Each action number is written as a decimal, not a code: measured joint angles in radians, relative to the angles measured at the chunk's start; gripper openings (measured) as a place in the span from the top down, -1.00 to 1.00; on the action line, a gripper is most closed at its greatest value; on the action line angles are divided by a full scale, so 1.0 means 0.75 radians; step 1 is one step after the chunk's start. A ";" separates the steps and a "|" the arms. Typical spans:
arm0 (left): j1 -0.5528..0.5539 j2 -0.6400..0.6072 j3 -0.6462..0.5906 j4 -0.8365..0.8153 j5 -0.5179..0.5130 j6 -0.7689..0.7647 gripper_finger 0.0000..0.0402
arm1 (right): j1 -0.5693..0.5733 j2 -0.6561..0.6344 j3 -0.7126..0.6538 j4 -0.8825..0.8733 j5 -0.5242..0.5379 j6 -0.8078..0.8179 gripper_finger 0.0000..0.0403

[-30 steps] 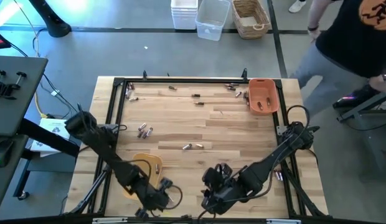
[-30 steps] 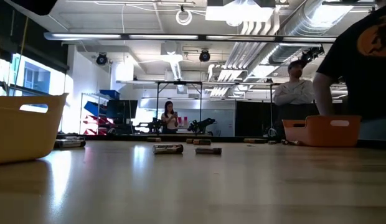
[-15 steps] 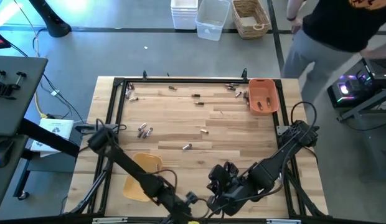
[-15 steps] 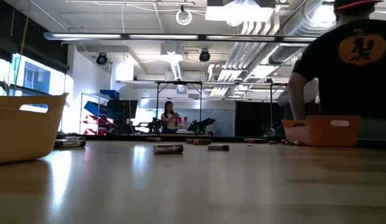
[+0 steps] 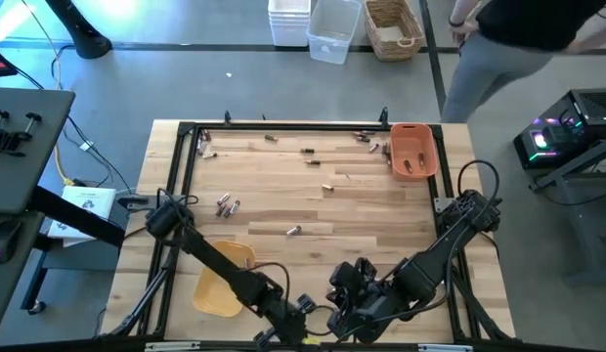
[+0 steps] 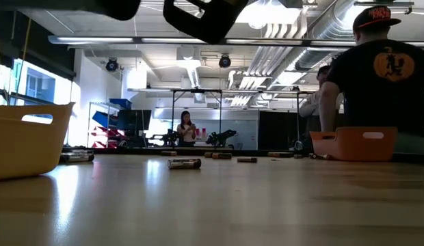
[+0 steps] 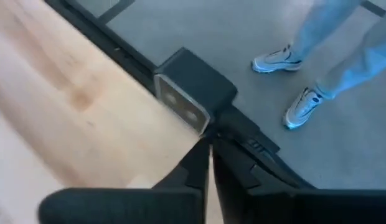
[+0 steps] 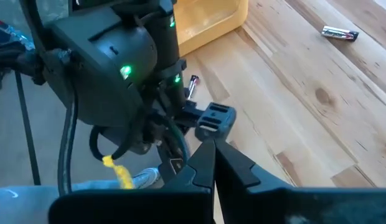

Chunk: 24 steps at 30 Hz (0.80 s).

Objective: Sort batteries
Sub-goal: Put the black battery into the orange bin

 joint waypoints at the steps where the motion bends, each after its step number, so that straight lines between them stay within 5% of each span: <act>1: -0.009 0.015 0.000 0.001 0.002 -0.003 0.96 | 0.000 0.000 0.000 0.001 0.001 0.002 1.00; 13: -0.052 0.081 -0.002 0.094 -0.019 -0.027 1.00 | 0.000 0.000 -0.001 -0.008 0.012 -0.001 1.00; 24: -0.002 0.020 -0.002 -0.195 -0.159 0.144 1.00 | 0.000 0.000 -0.002 -0.010 0.041 -0.001 1.00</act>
